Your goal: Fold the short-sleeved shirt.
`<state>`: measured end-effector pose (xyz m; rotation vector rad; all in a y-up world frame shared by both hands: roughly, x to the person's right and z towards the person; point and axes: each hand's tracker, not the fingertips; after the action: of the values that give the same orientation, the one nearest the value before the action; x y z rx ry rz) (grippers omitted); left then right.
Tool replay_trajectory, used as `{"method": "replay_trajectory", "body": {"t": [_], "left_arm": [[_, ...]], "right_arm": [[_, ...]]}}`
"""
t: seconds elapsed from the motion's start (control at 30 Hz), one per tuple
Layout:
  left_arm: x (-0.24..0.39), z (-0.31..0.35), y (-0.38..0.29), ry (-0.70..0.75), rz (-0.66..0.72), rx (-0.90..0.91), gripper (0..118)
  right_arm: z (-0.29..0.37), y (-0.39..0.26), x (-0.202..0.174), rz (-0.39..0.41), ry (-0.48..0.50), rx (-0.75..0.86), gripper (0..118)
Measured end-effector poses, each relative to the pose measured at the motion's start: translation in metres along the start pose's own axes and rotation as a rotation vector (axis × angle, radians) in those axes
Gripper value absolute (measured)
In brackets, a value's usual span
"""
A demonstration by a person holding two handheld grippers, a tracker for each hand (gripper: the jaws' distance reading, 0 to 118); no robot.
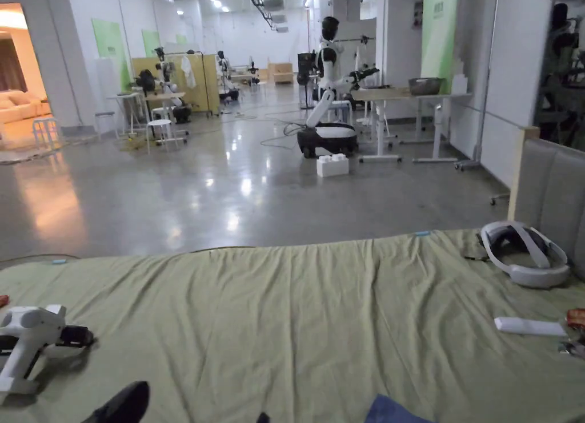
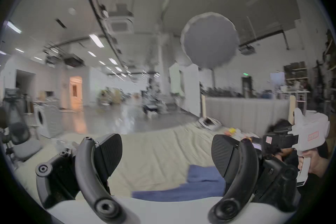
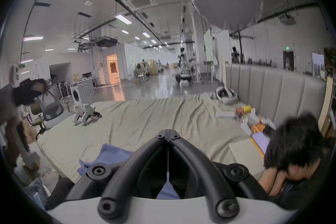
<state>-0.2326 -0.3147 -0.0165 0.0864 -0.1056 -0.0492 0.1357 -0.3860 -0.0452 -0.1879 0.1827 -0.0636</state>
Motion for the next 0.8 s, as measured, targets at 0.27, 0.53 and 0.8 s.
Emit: {"method": "replay_trajectory", "body": {"t": [0.27,0.53,0.8], "left_arm": [[-0.023,0.031,0.006,0.308,-0.088,-0.058,2],[-0.04,0.073,-0.002,0.283,-0.035,-0.067,1],[-0.022,0.062,0.022,0.246,-0.027,-0.071,1]], "right_arm": [[0.006,0.025,-0.031,0.11,0.032,0.083,3],[0.006,0.03,-0.038,0.108,0.015,0.075,3],[0.005,0.031,-0.04,0.1,0.004,0.067,3]]}}
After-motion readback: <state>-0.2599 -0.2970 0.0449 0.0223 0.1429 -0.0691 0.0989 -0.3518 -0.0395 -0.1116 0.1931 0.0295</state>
